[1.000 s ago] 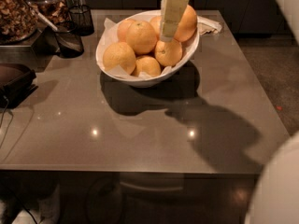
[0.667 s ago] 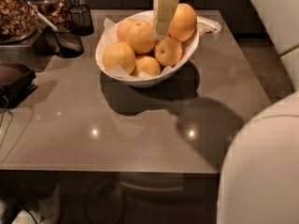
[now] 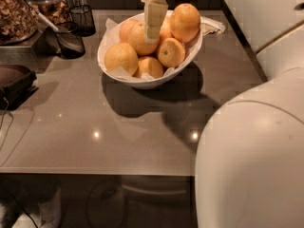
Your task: Pick orange from white bowl
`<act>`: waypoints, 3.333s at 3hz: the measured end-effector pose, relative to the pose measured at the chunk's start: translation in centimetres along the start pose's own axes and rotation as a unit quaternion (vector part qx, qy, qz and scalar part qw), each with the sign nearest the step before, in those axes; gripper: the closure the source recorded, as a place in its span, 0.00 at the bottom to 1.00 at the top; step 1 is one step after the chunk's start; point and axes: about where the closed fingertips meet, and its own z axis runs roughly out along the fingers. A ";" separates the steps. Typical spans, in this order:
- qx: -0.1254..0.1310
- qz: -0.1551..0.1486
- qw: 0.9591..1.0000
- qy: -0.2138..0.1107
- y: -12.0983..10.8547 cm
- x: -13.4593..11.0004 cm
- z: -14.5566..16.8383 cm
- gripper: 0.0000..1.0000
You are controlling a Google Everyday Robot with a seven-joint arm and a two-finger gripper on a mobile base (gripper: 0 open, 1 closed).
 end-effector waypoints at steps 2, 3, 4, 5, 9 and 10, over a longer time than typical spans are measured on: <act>-0.012 -0.010 1.000 0.004 -0.1 -0.9 1.6 0.29; -0.020 -0.013 1.000 0.008 0.1 -1.1 2.3 0.32; -0.028 -0.015 0.999 0.014 0.3 -1.0 3.1 0.33; -0.035 -0.014 0.999 0.020 0.4 -0.8 4.0 0.34; -0.065 -0.040 0.996 0.041 2.0 -0.1 7.3 0.48; -0.065 -0.040 0.996 0.041 1.9 -0.2 7.1 0.71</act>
Offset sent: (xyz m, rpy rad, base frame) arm -0.0129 0.0019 -0.0187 -0.0744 0.0976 0.0286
